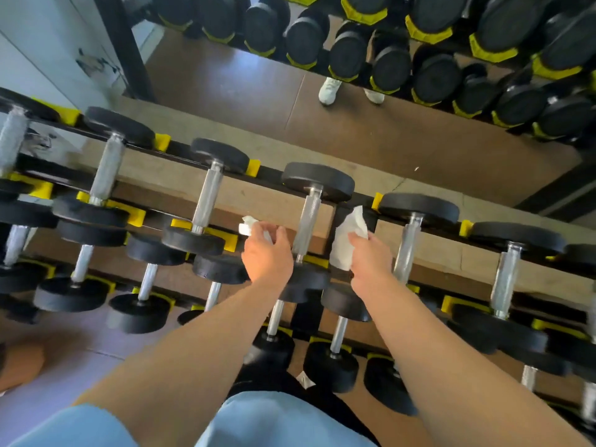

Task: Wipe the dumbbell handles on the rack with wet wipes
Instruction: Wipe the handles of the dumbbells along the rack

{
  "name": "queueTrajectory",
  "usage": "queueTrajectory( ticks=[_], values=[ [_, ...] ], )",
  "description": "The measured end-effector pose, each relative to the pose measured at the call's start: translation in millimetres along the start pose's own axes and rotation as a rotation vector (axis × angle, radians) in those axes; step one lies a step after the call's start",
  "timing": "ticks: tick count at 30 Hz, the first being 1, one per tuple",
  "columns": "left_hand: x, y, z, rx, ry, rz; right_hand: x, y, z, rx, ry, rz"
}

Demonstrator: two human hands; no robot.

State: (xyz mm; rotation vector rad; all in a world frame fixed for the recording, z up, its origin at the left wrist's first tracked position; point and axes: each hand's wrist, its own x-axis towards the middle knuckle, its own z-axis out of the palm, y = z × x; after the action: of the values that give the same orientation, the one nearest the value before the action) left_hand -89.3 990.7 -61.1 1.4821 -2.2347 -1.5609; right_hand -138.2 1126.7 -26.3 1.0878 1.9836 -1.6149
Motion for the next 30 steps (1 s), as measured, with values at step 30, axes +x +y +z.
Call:
queueTrajectory(
  ticks=[30],
  values=[
    [12, -17, 15, -0.109, 0.240, -0.153, -19, -17, 18, -1.006, -0.421, -0.543]
  ],
)
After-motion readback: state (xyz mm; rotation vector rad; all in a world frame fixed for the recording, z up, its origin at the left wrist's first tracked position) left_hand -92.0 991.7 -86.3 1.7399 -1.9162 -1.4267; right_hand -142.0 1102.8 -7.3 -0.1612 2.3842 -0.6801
